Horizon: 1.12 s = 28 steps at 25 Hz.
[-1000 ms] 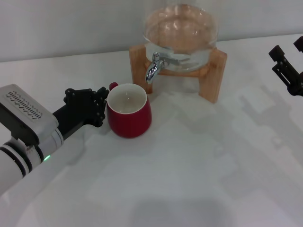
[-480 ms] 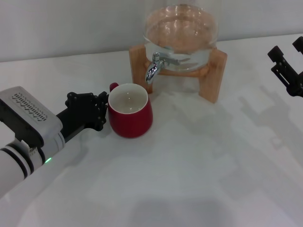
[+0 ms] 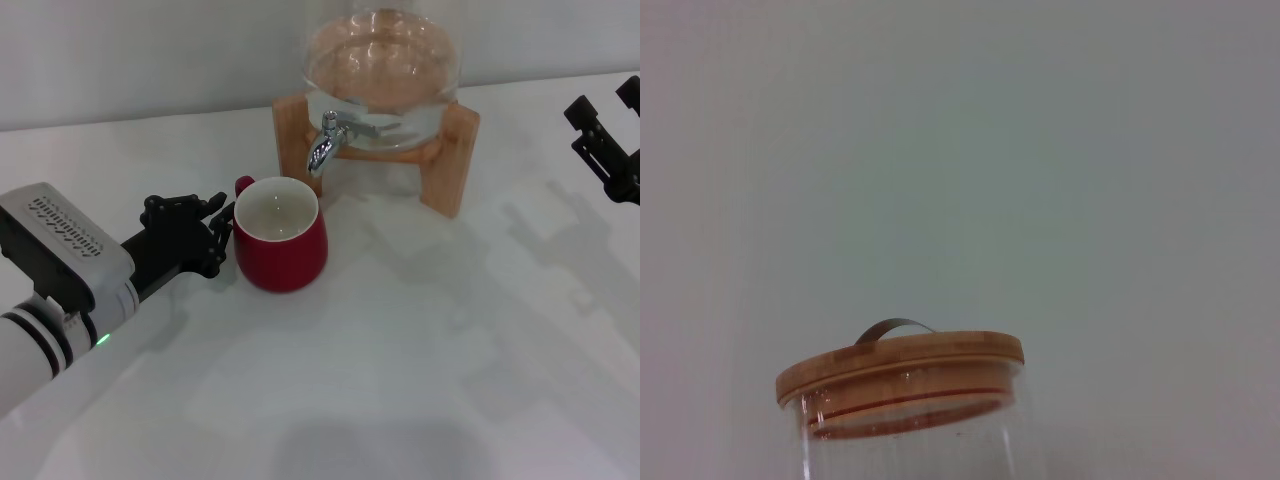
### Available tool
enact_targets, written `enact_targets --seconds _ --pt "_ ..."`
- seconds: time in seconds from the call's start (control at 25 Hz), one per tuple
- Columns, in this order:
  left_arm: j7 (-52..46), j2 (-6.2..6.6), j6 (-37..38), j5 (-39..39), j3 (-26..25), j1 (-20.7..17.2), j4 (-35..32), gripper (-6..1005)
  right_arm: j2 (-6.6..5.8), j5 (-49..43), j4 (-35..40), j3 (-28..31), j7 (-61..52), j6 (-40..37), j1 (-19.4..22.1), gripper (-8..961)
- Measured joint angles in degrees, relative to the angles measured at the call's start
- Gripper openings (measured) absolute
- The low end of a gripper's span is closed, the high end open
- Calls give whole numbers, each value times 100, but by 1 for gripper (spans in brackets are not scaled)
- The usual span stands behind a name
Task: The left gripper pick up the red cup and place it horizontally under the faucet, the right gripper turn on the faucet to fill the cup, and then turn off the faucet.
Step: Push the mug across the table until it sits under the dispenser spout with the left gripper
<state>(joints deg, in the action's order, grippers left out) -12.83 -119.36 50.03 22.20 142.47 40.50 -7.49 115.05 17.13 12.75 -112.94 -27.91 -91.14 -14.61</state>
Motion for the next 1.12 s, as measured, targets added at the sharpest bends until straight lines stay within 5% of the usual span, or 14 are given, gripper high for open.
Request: enact_targets --seconds 1.12 --pt "-18 10 -213 -84 17 135 -16 332 0 1 55 0 -4 2 -33 784"
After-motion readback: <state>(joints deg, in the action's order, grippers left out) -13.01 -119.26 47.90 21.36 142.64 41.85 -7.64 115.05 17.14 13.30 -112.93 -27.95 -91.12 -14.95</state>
